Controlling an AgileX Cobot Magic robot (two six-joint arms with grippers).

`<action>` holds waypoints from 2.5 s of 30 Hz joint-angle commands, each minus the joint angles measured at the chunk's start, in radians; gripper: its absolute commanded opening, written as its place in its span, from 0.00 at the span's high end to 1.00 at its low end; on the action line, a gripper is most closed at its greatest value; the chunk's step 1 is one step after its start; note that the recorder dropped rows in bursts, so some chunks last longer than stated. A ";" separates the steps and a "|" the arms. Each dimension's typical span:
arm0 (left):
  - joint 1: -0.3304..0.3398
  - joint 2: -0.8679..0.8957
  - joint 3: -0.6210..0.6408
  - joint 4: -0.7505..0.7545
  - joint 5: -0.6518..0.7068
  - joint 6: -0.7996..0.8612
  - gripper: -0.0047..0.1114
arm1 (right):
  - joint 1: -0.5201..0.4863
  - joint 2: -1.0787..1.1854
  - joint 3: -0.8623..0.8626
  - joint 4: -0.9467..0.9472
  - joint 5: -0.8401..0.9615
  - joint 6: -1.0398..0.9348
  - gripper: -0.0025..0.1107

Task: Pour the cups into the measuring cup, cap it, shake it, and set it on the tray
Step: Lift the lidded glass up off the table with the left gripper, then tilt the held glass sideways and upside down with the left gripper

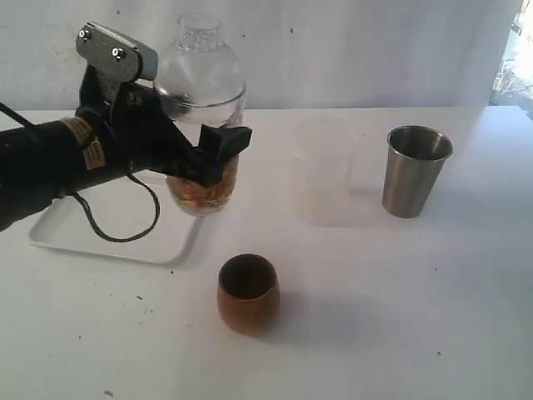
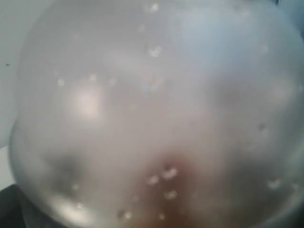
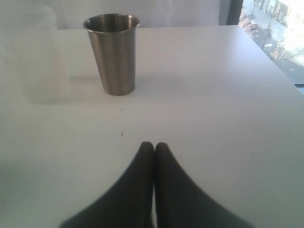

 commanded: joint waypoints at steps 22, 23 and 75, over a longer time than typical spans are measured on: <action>-0.028 0.411 -0.534 -0.184 0.352 0.445 0.96 | -0.005 -0.006 0.007 -0.003 -0.015 -0.006 0.98; -0.028 0.450 -0.593 -0.184 0.407 0.493 0.96 | -0.005 -0.006 0.007 -0.003 -0.015 -0.006 0.98; -0.119 0.563 -0.940 0.667 0.747 0.571 0.96 | -0.005 -0.006 0.007 -0.003 -0.013 0.017 0.98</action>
